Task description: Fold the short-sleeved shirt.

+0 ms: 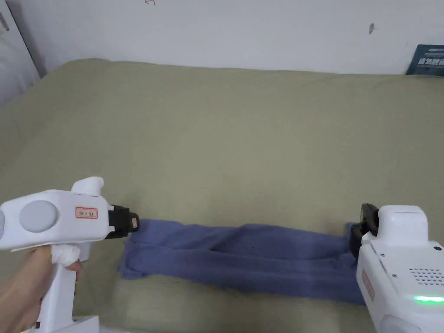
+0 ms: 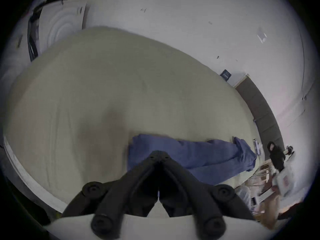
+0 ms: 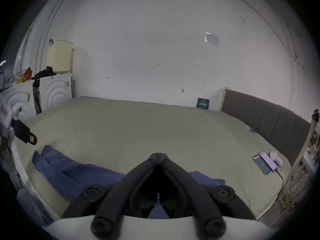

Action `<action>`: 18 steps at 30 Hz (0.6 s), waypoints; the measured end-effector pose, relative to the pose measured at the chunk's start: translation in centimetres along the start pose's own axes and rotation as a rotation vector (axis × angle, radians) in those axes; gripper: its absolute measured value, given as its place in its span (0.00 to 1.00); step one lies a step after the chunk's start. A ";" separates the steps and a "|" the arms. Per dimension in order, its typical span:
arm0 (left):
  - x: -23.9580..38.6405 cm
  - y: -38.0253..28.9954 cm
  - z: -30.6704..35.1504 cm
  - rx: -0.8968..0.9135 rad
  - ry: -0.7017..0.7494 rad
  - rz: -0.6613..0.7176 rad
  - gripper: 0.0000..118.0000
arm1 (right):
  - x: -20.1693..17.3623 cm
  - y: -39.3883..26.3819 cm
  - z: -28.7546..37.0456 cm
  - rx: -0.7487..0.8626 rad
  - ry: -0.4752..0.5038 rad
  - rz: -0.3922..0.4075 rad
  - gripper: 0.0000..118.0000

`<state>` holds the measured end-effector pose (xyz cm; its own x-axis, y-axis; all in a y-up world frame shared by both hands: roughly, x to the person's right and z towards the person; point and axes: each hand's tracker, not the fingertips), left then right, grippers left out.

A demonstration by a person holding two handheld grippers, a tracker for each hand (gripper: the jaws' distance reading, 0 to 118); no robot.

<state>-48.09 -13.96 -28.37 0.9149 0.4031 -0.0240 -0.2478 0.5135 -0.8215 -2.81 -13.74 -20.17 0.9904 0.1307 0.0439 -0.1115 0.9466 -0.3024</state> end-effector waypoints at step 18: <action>-6.7 -0.1 -6.6 -0.345 -0.457 0.201 1.00 | -2.3 -0.1 -2.2 -0.068 0.065 0.000 0.00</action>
<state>-52.09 -21.71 -31.94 0.6122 0.7906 -0.0134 -0.2142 0.1495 -0.9653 -4.94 -14.75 -22.34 0.9938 0.1094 -0.0177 -0.1082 0.9242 -0.3662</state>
